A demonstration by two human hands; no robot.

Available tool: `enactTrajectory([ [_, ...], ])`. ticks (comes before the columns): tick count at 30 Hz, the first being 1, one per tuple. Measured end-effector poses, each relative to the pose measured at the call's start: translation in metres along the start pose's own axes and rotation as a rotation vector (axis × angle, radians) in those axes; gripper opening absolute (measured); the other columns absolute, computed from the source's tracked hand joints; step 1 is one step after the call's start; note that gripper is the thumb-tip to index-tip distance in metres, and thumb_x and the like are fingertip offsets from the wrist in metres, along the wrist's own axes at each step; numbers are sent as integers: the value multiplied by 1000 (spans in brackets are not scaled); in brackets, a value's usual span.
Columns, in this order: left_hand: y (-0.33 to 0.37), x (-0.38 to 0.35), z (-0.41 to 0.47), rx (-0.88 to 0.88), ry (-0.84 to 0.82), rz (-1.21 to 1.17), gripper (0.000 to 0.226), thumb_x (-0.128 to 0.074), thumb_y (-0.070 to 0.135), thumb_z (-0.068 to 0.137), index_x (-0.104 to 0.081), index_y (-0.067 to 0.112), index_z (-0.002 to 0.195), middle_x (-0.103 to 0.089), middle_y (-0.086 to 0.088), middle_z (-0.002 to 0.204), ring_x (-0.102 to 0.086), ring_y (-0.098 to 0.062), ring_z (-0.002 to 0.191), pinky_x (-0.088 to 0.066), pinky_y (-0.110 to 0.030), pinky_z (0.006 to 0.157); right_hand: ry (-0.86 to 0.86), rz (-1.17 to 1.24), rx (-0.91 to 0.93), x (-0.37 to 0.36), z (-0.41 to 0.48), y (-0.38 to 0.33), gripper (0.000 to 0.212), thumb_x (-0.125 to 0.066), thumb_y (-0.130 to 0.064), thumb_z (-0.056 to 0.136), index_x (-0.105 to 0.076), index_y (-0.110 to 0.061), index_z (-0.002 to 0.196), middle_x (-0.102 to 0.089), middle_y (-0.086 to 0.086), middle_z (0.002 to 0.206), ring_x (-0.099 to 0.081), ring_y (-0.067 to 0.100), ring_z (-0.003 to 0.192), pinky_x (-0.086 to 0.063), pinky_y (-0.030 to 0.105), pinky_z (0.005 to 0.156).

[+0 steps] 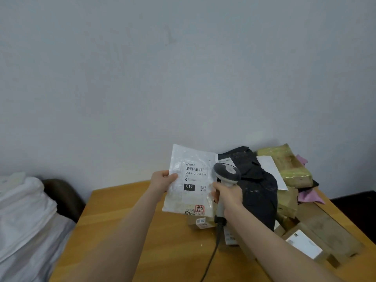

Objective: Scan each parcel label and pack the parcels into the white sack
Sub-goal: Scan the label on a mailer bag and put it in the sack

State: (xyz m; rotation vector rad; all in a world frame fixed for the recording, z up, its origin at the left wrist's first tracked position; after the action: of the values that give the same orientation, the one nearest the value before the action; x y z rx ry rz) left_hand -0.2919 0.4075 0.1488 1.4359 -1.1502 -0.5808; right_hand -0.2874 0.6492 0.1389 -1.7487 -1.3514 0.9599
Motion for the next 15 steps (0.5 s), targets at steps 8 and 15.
enactTrajectory([
  [8,-31,17,6,6,74,-29,22,-64,6,89,-66,-1,110,-70,-13,97,-66,-30,91,-54,-46,88,-207,-125,-8,-17,-40,23,5,-68,-2,81,-67,3,80,-63,10,55,-56,18,46,-47,29,50],
  [15,-41,21,4,7,99,-38,24,-62,3,89,-65,-6,112,-68,-21,104,-62,-25,86,-51,-38,80,-255,-149,-19,-27,-57,32,11,-63,2,82,-62,3,71,-59,9,50,-49,20,45,-44,30,48],
])
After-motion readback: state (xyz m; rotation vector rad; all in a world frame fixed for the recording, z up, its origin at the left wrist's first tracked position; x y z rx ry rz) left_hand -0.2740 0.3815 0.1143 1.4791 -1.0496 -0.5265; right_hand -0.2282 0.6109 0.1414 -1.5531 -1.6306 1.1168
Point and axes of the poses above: each hand's wrist, its own z-axis towards the middle knuckle, its own x-axis out of the back of the hand, y = z × x, the point moved 6 cm from there along z, towards the middle knuckle
